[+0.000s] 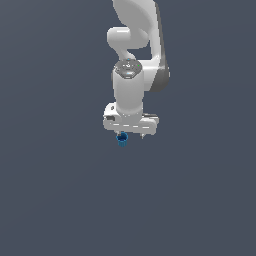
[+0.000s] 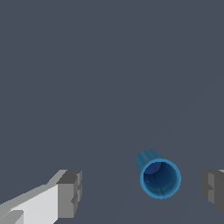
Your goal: Pick up the object and move it to a goal position.
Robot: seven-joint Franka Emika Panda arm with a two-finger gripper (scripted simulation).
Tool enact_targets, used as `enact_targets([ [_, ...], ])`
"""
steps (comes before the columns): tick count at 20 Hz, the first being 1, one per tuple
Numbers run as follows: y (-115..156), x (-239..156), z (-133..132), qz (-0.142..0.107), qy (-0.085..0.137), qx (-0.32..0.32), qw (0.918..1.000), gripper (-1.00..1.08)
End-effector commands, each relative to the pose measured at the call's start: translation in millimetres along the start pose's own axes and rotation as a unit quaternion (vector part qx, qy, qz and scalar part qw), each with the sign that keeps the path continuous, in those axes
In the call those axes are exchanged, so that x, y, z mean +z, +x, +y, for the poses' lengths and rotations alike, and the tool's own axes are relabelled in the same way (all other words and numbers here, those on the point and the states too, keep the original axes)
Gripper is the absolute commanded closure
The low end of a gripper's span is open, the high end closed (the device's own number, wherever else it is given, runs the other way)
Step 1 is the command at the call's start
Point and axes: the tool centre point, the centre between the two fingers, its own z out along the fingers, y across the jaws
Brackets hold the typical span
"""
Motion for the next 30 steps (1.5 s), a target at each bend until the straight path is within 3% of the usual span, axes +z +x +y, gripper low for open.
enact_targets([
  [1,-5.2,9.3,5.5,0.000,-0.001,0.031,0.9995,-0.92],
  [6,-18.7,30.6,19.2,-0.001,-0.005,0.106,0.9943,-0.92],
  [16,-42.5,61.1,42.1,0.001,-0.013,0.224,0.9744,-0.92],
  [23,-50.4,69.6,49.3,0.002,-0.016,0.260,0.9656,-0.92],
  [30,-50.9,73.1,49.5,0.002,-0.016,0.261,0.9653,-0.92],
])
